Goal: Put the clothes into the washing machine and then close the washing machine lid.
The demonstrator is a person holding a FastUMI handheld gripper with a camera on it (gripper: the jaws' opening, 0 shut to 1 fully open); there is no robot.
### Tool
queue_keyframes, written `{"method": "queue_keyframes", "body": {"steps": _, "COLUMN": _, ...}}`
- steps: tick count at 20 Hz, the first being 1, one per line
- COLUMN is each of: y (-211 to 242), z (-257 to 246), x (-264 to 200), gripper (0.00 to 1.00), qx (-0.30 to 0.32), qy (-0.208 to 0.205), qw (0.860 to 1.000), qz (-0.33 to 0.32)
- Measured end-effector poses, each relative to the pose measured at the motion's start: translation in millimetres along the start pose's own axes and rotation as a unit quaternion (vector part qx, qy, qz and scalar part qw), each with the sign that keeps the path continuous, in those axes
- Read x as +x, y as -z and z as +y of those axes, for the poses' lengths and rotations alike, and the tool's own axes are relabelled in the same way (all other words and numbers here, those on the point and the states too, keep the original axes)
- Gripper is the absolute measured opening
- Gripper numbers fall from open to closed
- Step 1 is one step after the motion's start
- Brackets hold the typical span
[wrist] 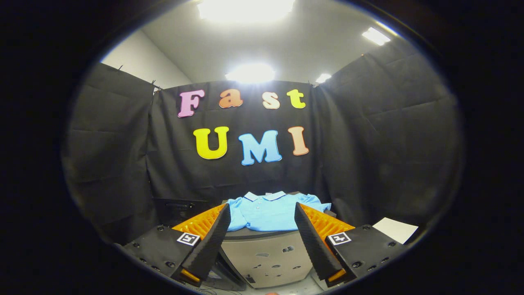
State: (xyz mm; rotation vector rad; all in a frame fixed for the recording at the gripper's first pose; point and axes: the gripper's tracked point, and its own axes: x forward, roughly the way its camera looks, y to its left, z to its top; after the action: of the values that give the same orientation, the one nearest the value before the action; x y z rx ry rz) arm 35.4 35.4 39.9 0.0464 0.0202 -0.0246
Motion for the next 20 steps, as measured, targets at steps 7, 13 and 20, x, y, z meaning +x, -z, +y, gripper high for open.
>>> {"method": "queue_keyframes", "body": {"steps": 7, "y": -2, "z": 1, "x": 79, "gripper": 0.97, "qx": -0.006, "qy": -0.016, "qw": 0.999, "qz": 0.031}}
{"method": "queue_keyframes", "body": {"steps": 13, "y": 16, "z": 0, "x": 149, "gripper": 0.97, "qx": -0.01, "qy": -0.034, "qw": 0.996, "qz": 0.08}}
{"method": "queue_keyframes", "body": {"steps": 20, "y": 39, "z": 5, "x": 220, "gripper": 0.98, "qx": -0.038, "qy": -0.061, "qw": 0.986, "qz": 0.149}}
